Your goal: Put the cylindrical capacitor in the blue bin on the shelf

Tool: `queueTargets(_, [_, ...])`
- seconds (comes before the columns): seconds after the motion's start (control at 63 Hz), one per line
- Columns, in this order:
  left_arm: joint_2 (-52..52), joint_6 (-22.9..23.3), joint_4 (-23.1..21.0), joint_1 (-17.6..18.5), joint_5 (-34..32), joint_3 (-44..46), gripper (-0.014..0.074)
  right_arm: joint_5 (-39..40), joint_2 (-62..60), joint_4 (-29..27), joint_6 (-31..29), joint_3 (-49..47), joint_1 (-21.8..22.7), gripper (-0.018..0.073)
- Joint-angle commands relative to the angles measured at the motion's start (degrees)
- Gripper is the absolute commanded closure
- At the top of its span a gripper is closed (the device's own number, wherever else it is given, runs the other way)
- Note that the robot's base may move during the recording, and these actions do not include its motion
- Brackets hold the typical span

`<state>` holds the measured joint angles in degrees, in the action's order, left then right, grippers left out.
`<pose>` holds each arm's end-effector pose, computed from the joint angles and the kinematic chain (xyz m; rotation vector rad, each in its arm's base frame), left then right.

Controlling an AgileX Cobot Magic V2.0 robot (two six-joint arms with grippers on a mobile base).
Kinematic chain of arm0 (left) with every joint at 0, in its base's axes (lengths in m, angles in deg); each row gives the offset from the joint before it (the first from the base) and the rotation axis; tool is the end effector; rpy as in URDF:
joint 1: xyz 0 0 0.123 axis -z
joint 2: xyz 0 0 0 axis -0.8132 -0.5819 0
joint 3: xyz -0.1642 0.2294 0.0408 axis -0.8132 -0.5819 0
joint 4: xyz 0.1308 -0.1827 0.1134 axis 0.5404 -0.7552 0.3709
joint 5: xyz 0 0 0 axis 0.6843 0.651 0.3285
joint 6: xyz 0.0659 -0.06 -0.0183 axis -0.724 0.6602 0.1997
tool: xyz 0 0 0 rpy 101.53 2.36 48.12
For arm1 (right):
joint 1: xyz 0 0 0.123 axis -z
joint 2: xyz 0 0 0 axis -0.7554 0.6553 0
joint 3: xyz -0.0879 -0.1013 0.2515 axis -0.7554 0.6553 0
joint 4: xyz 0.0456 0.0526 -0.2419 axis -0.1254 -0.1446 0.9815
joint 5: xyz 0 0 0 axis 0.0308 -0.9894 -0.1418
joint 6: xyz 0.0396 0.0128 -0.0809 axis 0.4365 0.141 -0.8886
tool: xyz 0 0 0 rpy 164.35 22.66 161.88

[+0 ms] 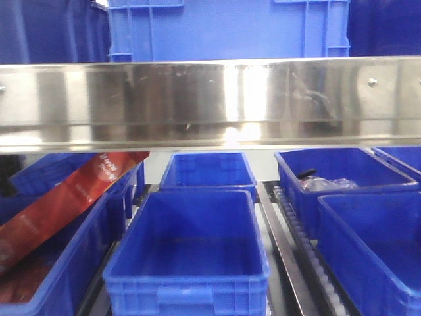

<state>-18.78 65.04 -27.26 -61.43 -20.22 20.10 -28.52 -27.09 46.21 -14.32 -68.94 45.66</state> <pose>0.0580 0.0044 0.3836 -0.1049 1.4261 0.0314 0.0894 0.0058 0.3918 -0.0202 1.4449 0.0823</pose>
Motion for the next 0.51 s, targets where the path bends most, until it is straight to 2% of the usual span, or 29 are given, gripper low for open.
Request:
queueTargets(0.0, [0.2, 0.0, -0.4, -0.2, -1.2, -0.1, 0.0708, 1.8, -0.3, 0.4, -0.1, -0.1, 0.3, 0.0722])
queueTargets(0.492, [0.2, 0.0, -0.4, -0.2, -1.2, -0.1, 0.0708, 1.8, -0.3, 0.4, -0.1, -0.1, 0.3, 0.0722])
